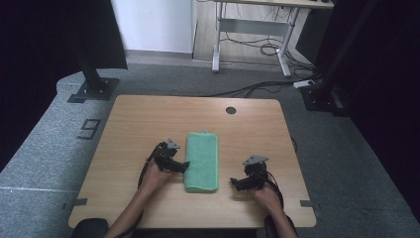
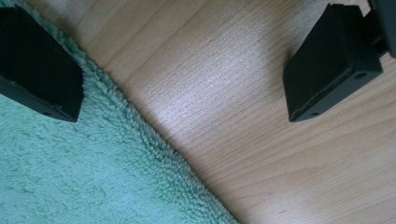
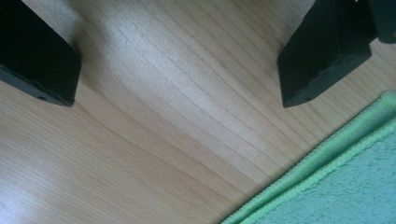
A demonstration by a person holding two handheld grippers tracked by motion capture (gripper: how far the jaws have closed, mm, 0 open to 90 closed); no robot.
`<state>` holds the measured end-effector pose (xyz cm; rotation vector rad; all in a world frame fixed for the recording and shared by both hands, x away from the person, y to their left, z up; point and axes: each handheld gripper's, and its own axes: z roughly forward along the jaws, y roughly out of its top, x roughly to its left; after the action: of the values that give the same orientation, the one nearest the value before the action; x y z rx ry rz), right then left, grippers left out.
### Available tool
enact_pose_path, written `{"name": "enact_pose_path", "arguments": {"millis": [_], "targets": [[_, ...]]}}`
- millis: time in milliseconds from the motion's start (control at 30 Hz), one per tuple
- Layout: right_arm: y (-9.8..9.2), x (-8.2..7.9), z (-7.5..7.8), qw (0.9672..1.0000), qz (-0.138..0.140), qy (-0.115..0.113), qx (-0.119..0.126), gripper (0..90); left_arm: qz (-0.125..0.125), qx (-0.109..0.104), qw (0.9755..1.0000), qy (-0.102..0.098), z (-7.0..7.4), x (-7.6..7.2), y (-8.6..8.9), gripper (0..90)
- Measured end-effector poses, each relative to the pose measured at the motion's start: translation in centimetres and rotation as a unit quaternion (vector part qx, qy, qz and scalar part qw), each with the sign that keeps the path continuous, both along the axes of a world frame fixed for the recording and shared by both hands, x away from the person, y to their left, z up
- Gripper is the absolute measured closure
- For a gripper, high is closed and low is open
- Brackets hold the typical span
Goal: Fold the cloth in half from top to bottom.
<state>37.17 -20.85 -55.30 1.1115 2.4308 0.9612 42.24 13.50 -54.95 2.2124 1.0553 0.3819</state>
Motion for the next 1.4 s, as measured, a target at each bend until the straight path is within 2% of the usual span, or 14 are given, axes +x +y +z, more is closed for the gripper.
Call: {"name": "enact_pose_path", "arguments": {"millis": [167,267,467,800,1167,1400], "targets": [[0.2,0.9,0.4,1.0,-0.001,0.009,0.001,5.2,0.005,0.0,1.0,0.0,0.0,-0.1,0.0,0.0],[0.3,1.5,1.0,1.0,-0.001,0.002,0.005,12.6,0.006,0.0,1.0,0.0,0.0,-0.1,0.0,0.0],[0.9,3.1,1.8,0.9996,-0.007,0.002,0.028,16.4,0.006,0.0,1.0,0.0,0.0,-0.1,0.0,0.0],[3.2,5.8,2.8,0.9981,-0.009,-0.002,0.061,23.7,0.006,0.0,1.0,0.0,0.0,-0.1,0.0,0.0],[5.6,9.0,3.2,0.9984,-0.006,-0.012,0.055,38.7,0.006,0.0,1.0,0.0,0.0,-0.1,0.0,0.0],[6.6,10.7,2.9,0.9993,-0.004,-0.014,0.034,49.1,0.006,0.0,1.0,0.0,0.0,-0.1,0.0,0.0]]}}
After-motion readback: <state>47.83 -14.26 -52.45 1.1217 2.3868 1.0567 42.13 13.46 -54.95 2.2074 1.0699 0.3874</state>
